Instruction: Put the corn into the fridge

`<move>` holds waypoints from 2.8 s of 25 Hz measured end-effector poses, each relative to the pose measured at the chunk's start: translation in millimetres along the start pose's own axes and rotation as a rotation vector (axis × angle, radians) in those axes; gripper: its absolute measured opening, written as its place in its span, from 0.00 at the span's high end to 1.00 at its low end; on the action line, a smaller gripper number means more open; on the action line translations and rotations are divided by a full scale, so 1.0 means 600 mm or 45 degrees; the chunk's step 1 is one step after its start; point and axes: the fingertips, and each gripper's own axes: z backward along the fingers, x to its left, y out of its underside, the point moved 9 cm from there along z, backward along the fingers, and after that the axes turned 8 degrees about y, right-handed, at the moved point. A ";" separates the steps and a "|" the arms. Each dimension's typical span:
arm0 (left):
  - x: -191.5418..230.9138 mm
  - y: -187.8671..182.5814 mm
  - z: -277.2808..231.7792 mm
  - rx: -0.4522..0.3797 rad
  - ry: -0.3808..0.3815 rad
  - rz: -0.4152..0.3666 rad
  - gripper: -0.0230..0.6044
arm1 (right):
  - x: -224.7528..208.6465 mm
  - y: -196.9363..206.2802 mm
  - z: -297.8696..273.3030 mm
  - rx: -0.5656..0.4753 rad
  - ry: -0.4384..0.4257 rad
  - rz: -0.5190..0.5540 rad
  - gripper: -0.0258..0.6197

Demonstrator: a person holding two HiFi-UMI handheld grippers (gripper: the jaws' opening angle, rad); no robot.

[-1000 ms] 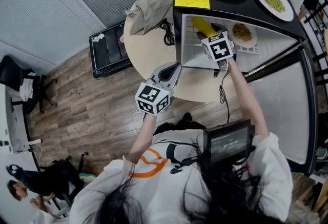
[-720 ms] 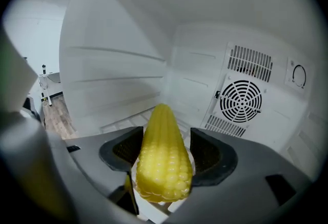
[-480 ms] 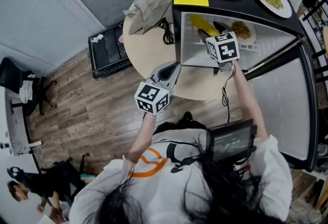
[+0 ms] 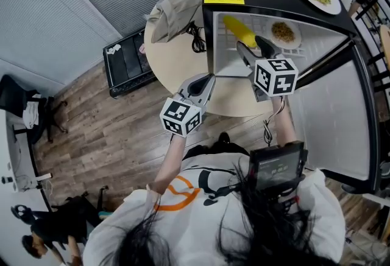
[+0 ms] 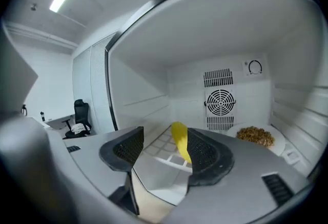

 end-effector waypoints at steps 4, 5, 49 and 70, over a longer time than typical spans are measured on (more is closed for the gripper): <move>-0.006 -0.001 0.005 0.001 0.024 -0.008 0.95 | 0.010 0.017 0.025 -0.019 -0.001 -0.107 0.53; -0.008 -0.001 0.007 0.001 0.031 -0.009 0.95 | 0.013 0.021 0.031 -0.020 0.002 -0.126 0.53; -0.213 0.070 0.192 -0.064 0.031 0.089 0.95 | 0.171 0.233 0.382 0.049 0.105 -0.390 0.91; -0.459 0.111 0.208 -0.046 0.047 0.012 0.95 | 0.140 0.311 0.593 0.061 0.008 -0.296 0.93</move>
